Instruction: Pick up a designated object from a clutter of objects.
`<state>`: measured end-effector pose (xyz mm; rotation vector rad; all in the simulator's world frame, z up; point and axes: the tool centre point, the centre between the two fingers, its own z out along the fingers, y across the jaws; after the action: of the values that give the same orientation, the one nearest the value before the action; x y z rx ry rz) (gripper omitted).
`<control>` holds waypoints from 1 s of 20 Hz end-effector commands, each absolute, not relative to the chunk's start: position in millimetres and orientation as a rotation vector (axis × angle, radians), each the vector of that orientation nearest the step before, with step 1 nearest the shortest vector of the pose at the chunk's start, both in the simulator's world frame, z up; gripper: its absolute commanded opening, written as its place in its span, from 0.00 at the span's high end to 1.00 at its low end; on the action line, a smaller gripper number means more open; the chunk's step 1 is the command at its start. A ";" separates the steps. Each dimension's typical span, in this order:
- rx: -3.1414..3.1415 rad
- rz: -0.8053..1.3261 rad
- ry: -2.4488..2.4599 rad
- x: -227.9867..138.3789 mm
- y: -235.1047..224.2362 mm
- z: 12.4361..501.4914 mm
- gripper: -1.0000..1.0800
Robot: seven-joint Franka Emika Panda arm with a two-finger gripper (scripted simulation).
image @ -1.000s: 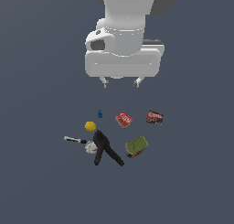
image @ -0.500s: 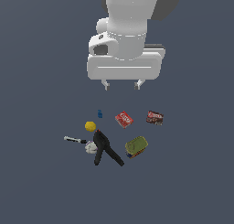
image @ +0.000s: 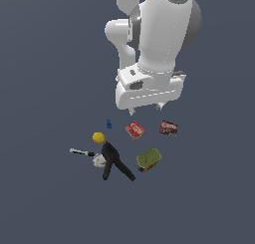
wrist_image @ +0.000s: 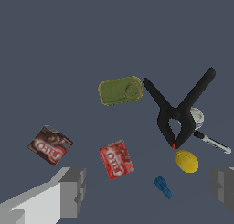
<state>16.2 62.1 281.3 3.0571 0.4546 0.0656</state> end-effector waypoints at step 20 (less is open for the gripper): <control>2.654 0.002 1.658 -68.0 212.3 81.7 0.04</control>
<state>-61.9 206.4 89.0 2.6791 1.6069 0.0009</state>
